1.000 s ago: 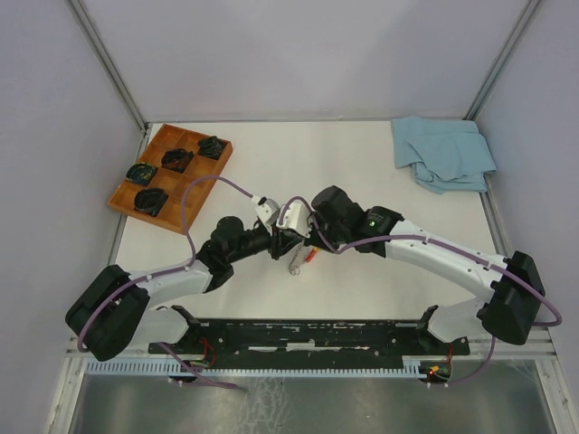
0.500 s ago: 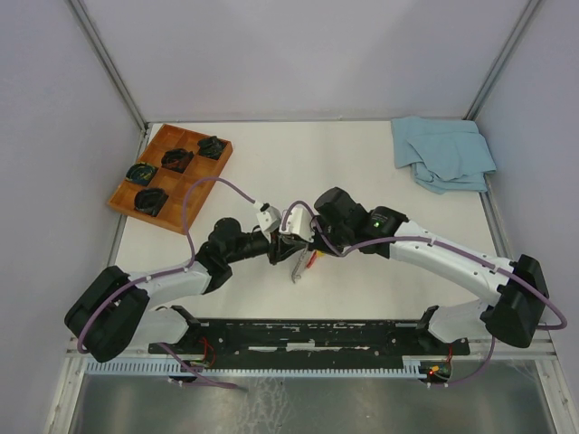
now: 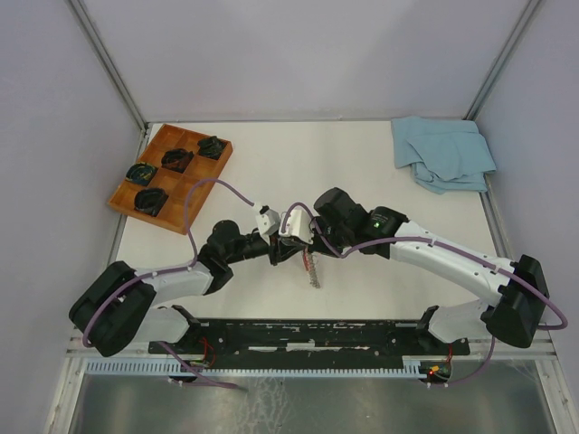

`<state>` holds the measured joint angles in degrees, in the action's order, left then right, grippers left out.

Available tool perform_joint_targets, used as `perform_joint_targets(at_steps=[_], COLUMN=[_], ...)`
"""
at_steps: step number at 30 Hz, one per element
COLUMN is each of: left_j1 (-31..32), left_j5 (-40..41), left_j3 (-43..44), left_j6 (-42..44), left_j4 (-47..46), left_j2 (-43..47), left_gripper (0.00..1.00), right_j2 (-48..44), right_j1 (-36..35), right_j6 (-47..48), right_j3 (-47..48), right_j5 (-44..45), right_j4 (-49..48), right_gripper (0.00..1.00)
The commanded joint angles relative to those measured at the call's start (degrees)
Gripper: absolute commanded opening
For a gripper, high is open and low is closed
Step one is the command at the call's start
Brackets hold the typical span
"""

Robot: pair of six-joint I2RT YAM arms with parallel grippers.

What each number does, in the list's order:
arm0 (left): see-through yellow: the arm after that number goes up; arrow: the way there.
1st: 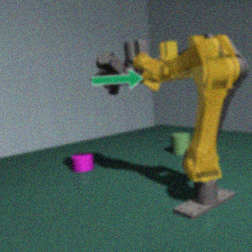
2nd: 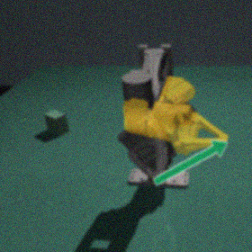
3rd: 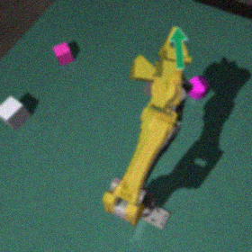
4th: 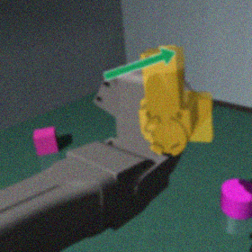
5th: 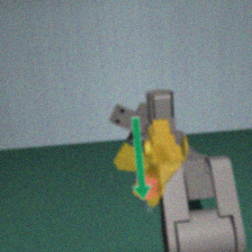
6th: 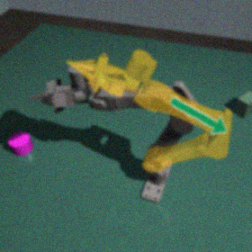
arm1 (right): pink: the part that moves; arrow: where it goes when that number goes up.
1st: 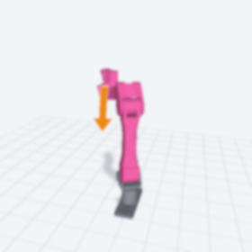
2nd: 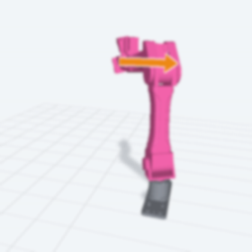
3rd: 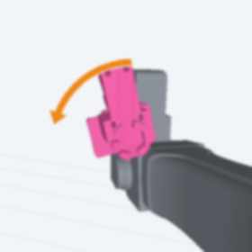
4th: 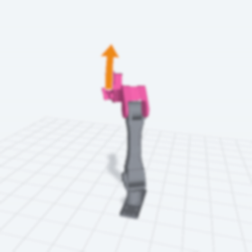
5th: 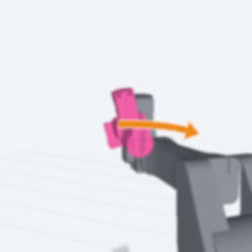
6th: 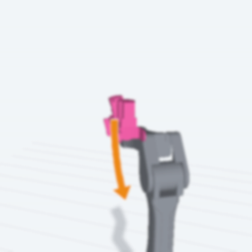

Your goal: Put the keys on the keyring

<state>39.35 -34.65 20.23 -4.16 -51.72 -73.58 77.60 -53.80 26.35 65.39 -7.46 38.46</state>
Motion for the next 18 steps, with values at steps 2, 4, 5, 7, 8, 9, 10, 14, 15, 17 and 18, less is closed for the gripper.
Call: perform_joint_targets(at_steps=[2, 4, 5, 7, 8, 9, 10, 14, 15, 17, 18], left_j1=[1.7, 1.7, 1.7, 1.7, 1.7, 1.7, 1.7, 1.7, 1.6, 1.7, 1.6], left_j5=[-3.5, -3.6, -3.7, -4.2, -4.5, -4.8, -4.9, -4.6, -4.3, -3.4, -2.9], left_j3=[0.2, 0.2, 0.2, 0.2, 0.2, 0.1, 0.0, -0.5, -0.7, -1.0, -1.4], left_j6=[3.6, 3.6, 3.6, 3.6, 3.7, 3.7, 3.7, 3.6, 3.6, 3.3, 3.2], left_j4=[-7.5, -7.6, -7.7, -7.8, -8.0, -8.3, -8.5, -8.1, -8.1, -8.0, -8.2], left_j2=[-0.8, -1.0, -1.1, -1.2, -1.3, -1.3, -1.3, -0.7, -0.4, 0.1, 0.4], left_gripper=[0.32, 0.28, 0.25, 0.18, 0.12, 0.07, 0.03, 0.03, 0.03, 0.03, 0.03], right_j2=[0.3, 0.4, 0.4, 0.4, 0.4, 0.3, 0.2, -0.9, -1.1, -1.5, -1.7], right_j1=[-0.5, -0.6, -0.6, -0.5, -0.5, -0.5, -0.6, -0.4, -0.3, 0.1, 0.4], right_j6=[-1.4, -1.4, -1.4, -1.3, -1.3, -1.2, -1.2, -0.8, -0.8, -0.8, -0.9], right_j3=[2.8, 2.9, 3.0, 3.0, 3.0, 3.0, 2.9, 2.1, 1.8, 1.2, 0.8], right_j5=[0.9, 0.8, 0.7, 0.9, 1.2, 1.6, 2.4, 6.8, 7.8, 8.8, 9.1], right_j4=[-3.8, -3.8, -3.7, -3.6, -3.4, -3.2, -2.9, -1.2, -0.9, -0.1, 0.2], right_gripper=[0.01, 0.01, 0.01, 0.01, 0.01, 0.01, 0.01, 0.01, 0.01, 0.01, 0.01])
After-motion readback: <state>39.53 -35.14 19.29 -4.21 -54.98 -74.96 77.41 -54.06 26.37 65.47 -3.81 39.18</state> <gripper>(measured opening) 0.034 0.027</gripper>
